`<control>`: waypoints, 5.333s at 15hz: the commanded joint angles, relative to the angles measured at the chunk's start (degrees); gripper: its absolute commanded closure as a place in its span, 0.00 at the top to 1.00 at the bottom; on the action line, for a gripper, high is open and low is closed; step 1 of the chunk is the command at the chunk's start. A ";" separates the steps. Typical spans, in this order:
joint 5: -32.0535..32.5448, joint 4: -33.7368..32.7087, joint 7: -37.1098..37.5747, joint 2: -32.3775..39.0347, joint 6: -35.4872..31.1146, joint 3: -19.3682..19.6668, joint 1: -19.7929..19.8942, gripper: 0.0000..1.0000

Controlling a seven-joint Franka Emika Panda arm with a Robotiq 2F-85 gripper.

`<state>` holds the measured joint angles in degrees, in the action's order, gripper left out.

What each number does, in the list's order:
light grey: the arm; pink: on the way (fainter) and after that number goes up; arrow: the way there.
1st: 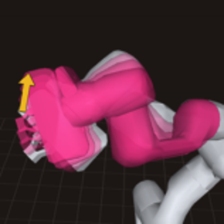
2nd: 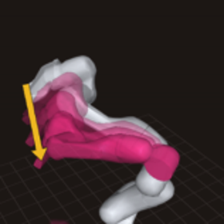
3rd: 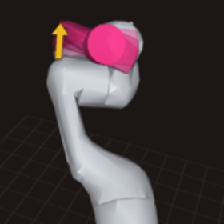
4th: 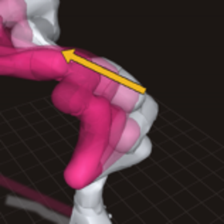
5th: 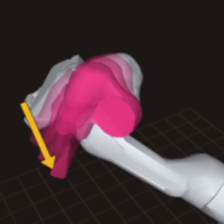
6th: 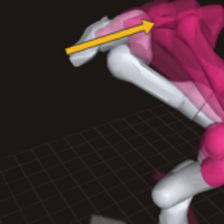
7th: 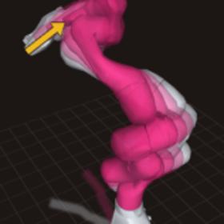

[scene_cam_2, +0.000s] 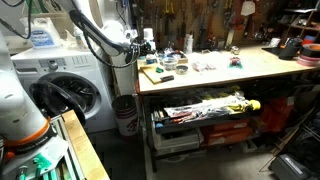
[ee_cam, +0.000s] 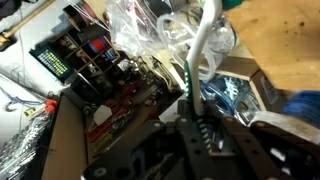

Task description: Pick up the green and white brush and put it on the brown board, pick up the green and white brush and scrub the brown board, put the green and white brush on the brown board

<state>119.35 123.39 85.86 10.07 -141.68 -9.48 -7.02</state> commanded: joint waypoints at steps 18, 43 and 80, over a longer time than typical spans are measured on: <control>4.21 8.14 5.05 -4.79 -3.53 0.51 1.82 0.05; -29.70 10.04 -40.41 -7.88 -9.38 4.66 3.51 0.85; -88.28 -8.33 -50.94 -14.56 50.26 -3.61 -2.21 1.00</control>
<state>31.09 115.26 34.89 -4.58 -91.63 -13.46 -8.77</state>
